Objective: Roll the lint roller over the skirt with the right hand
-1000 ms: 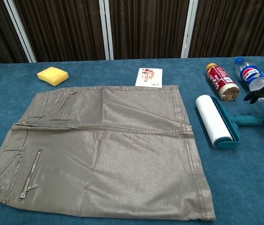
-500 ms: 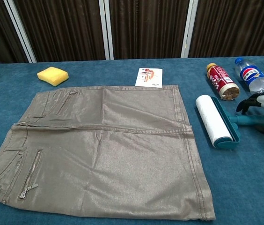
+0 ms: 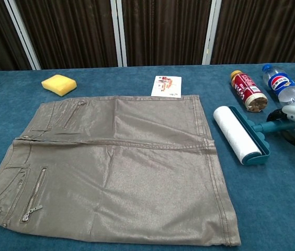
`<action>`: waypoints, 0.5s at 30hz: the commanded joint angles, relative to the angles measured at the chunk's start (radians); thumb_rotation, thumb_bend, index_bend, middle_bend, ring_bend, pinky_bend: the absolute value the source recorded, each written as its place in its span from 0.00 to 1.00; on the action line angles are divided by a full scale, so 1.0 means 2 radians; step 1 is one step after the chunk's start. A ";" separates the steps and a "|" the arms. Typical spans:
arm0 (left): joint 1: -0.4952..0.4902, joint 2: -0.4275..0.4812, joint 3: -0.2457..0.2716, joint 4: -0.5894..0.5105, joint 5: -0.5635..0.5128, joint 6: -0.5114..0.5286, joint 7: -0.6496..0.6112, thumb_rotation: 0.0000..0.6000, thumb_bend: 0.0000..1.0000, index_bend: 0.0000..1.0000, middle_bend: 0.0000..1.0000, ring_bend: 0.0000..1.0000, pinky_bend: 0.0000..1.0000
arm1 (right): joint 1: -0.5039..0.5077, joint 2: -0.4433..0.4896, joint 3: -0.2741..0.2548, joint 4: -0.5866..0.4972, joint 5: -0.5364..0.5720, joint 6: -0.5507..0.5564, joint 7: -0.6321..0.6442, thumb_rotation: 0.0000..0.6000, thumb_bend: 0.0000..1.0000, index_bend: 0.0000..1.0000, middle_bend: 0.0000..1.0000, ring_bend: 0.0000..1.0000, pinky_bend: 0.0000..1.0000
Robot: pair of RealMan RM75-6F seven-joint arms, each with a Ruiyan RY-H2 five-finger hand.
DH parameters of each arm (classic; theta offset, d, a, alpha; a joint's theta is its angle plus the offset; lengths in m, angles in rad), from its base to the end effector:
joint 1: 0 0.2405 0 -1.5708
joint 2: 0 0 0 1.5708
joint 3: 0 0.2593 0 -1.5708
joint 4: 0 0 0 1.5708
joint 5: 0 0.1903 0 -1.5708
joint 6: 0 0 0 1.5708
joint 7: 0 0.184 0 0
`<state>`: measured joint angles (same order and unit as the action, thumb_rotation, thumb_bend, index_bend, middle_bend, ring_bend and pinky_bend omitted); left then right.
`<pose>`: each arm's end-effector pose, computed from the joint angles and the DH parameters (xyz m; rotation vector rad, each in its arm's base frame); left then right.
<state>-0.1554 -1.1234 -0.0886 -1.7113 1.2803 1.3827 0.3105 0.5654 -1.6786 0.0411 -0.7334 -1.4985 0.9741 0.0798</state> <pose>-0.3100 0.2437 0.1687 -1.3763 -0.8696 -0.6617 -0.3051 -0.3824 0.0074 1.8325 -0.7433 0.6415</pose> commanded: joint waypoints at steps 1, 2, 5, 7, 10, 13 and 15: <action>0.000 0.001 0.000 -0.001 0.000 -0.001 -0.001 1.00 0.04 0.00 0.00 0.00 0.00 | 0.000 0.004 -0.002 0.000 -0.009 0.016 0.010 1.00 0.71 0.42 0.47 0.34 0.37; 0.000 0.001 0.000 -0.001 0.000 -0.001 -0.002 1.00 0.04 0.00 0.00 0.00 0.00 | 0.000 0.006 -0.003 -0.002 -0.011 0.021 0.012 1.00 0.72 0.42 0.47 0.34 0.37; 0.000 0.003 0.000 -0.004 0.002 0.001 -0.005 1.00 0.04 0.00 0.00 0.00 0.00 | 0.001 0.019 -0.002 -0.019 -0.021 0.042 0.019 1.00 0.72 0.42 0.47 0.34 0.37; 0.001 0.005 0.001 -0.006 0.004 0.003 -0.008 1.00 0.04 0.00 0.00 0.00 0.00 | 0.003 0.033 -0.001 -0.041 -0.029 0.059 0.018 1.00 0.73 0.42 0.47 0.34 0.37; 0.001 0.008 0.002 -0.009 0.007 0.004 -0.012 1.00 0.04 0.00 0.00 0.00 0.00 | 0.008 0.054 0.001 -0.081 -0.037 0.075 0.006 1.00 0.73 0.42 0.47 0.34 0.37; 0.002 0.011 0.002 -0.011 0.011 0.006 -0.016 1.00 0.04 0.00 0.00 0.00 0.00 | 0.017 0.076 0.006 -0.130 -0.047 0.084 -0.016 1.00 0.74 0.42 0.47 0.34 0.37; 0.002 0.012 0.003 -0.013 0.013 0.006 -0.018 1.00 0.04 0.00 0.00 0.00 0.00 | 0.027 0.089 0.009 -0.166 -0.057 0.086 -0.038 1.00 0.74 0.42 0.47 0.34 0.37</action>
<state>-0.1515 -1.1004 -0.0832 -1.7357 1.3057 1.3938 0.2751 0.5922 -1.5473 0.0481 -0.9763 -1.5821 1.1271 0.0610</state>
